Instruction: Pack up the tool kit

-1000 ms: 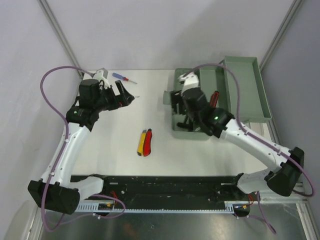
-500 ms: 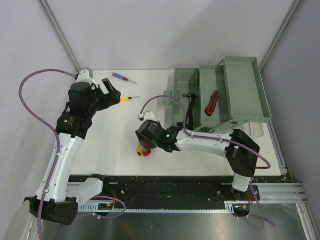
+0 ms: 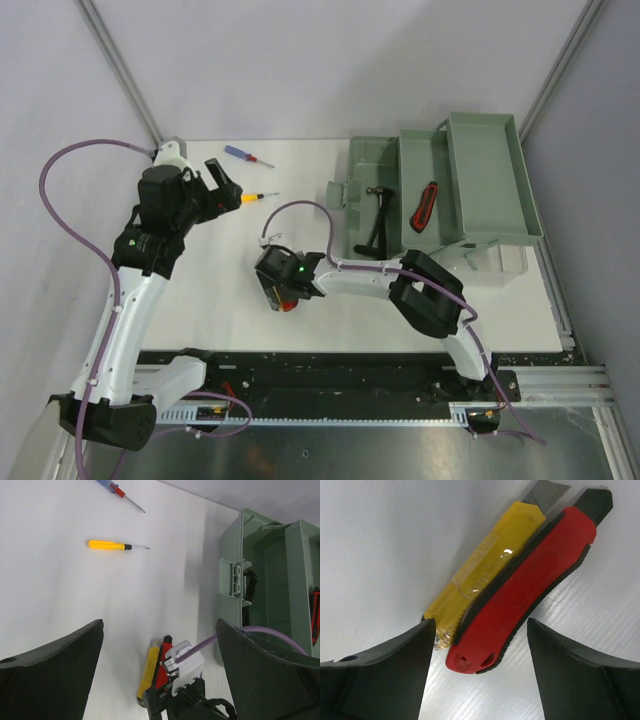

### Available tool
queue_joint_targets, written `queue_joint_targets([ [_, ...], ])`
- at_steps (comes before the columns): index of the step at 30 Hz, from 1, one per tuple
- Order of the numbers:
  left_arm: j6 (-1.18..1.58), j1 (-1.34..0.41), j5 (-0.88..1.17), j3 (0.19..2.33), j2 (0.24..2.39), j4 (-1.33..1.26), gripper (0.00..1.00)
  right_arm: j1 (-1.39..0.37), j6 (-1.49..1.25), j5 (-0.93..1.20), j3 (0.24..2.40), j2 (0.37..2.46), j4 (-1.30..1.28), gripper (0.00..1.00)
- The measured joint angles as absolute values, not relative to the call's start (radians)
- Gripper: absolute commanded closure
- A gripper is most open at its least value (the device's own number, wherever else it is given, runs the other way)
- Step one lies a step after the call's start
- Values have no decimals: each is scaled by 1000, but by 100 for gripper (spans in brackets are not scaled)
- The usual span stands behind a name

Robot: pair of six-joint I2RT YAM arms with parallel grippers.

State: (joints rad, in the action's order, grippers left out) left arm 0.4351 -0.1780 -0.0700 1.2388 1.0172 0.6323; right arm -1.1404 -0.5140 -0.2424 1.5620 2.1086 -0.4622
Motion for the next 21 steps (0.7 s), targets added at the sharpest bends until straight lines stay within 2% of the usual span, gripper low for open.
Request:
queue_joint_targets([
  [5, 435, -178, -67, 1238, 1017, 632, 1, -1140, -545, -275, 1574, 2122, -484, 23],
  [12, 435, -178, -66, 1237, 1017, 632, 1, -1137, -544, -310, 1451, 2043, -478, 24],
  [21, 434, -178, -65, 1228, 1021, 632, 1, -1131, -523, -324, 1430, 2038, -487, 28],
])
